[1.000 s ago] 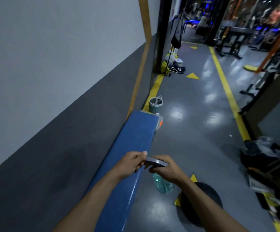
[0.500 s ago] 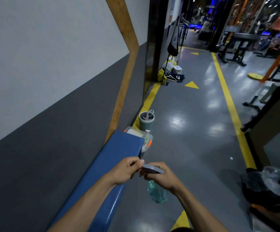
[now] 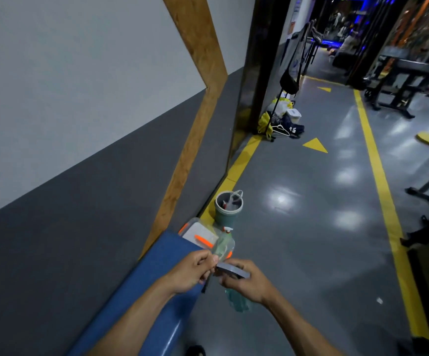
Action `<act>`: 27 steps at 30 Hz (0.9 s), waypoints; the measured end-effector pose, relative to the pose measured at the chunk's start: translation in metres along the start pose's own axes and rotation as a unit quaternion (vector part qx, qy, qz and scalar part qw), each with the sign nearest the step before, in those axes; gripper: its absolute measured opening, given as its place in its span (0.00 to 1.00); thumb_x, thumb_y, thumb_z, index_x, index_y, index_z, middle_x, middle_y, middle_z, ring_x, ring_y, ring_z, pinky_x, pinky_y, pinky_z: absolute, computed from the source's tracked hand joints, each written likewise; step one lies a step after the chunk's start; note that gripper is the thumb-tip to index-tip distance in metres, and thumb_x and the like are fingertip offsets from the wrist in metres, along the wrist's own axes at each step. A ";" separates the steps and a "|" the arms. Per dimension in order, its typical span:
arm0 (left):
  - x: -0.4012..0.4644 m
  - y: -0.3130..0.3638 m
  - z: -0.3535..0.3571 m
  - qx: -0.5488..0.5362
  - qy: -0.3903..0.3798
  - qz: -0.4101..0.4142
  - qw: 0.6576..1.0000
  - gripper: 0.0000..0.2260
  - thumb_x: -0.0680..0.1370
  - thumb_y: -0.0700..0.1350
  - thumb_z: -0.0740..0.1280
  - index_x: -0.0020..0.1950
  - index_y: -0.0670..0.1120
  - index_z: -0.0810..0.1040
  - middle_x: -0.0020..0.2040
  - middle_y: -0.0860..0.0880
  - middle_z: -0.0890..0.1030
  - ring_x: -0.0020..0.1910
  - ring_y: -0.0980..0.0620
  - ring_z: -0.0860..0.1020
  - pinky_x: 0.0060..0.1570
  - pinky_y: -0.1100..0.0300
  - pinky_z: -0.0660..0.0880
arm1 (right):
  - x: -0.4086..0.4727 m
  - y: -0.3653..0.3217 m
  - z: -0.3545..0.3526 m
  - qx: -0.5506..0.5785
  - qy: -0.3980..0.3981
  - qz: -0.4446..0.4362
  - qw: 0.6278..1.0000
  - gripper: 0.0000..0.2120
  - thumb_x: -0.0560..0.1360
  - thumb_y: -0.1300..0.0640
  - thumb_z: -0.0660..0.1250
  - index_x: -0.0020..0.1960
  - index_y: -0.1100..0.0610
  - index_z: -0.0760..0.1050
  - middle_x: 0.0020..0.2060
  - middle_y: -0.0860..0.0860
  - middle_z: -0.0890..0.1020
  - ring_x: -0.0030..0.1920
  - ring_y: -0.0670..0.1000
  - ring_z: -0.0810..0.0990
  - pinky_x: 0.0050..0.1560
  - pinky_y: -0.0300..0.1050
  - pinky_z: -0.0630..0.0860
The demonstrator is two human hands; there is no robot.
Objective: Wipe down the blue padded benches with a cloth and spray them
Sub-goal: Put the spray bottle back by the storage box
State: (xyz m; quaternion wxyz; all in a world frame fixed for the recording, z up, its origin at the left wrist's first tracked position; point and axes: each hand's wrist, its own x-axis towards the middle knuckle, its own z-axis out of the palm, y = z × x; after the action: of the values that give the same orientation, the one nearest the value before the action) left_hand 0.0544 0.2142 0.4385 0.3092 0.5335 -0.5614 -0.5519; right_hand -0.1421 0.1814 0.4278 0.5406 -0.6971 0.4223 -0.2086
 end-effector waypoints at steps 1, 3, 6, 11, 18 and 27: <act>0.022 -0.001 -0.007 0.000 -0.001 -0.009 1.000 0.14 0.83 0.50 0.60 0.41 0.44 0.70 0.31 0.53 0.71 0.31 0.58 0.70 0.36 0.63 0.70 | 0.020 0.006 -0.012 -0.014 0.001 0.003 1.000 0.07 0.71 0.68 0.70 0.50 0.66 0.80 0.37 0.48 0.82 0.38 0.42 0.79 0.41 0.41 0.76; 0.064 0.001 -0.022 -0.003 -0.001 -0.018 1.000 0.13 0.83 0.49 0.60 0.42 0.44 0.71 0.32 0.52 0.72 0.32 0.58 0.71 0.37 0.63 0.71 | 0.060 0.013 -0.037 -0.045 -0.005 -0.003 0.999 0.08 0.71 0.62 0.71 0.50 0.61 0.81 0.40 0.51 0.83 0.40 0.43 0.79 0.43 0.48 0.78; 0.121 0.005 -0.043 -0.024 0.022 -0.045 0.998 0.12 0.84 0.46 0.59 0.42 0.44 0.72 0.31 0.52 0.73 0.32 0.58 0.72 0.35 0.64 0.71 | 0.117 0.012 -0.075 -0.068 -0.019 -0.006 0.998 0.10 0.71 0.55 0.73 0.51 0.55 0.83 0.44 0.49 0.85 0.43 0.43 0.81 0.47 0.49 0.78; 0.207 -0.004 -0.076 -0.059 0.086 -0.049 0.993 0.14 0.81 0.50 0.61 0.39 0.44 0.71 0.30 0.52 0.73 0.31 0.57 0.72 0.33 0.63 0.70 | 0.218 0.018 -0.123 -0.075 -0.069 -0.035 0.994 0.06 0.73 0.59 0.75 0.49 0.53 0.84 0.41 0.45 0.86 0.42 0.38 0.79 0.45 0.36 0.75; 0.313 -0.051 -0.093 -0.123 0.223 -0.112 0.960 0.17 0.78 0.59 0.62 0.40 0.45 0.73 0.33 0.50 0.74 0.30 0.55 0.71 0.33 0.60 0.69 | 0.369 0.097 -0.162 -0.134 -0.156 -0.068 0.976 0.07 0.80 0.48 0.66 0.54 0.47 0.81 0.47 0.45 0.84 0.47 0.43 0.82 0.47 0.47 0.78; 0.370 -0.115 -0.090 -0.191 0.370 -0.268 0.869 0.10 0.83 0.39 0.60 0.48 0.47 0.80 0.34 0.47 0.78 0.32 0.54 0.74 0.34 0.64 0.71 | 0.495 0.228 -0.171 -0.224 -0.123 -0.088 0.963 0.07 0.78 0.58 0.68 0.51 0.49 0.82 0.47 0.41 0.83 0.47 0.42 0.80 0.46 0.26 0.71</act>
State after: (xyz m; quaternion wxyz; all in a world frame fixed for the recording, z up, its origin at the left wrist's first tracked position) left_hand 0.0793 -0.1393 0.2579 0.4303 0.7592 -0.1250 -0.4721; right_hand -0.0776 -0.3338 0.1901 0.3979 -0.8552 0.3252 -0.0677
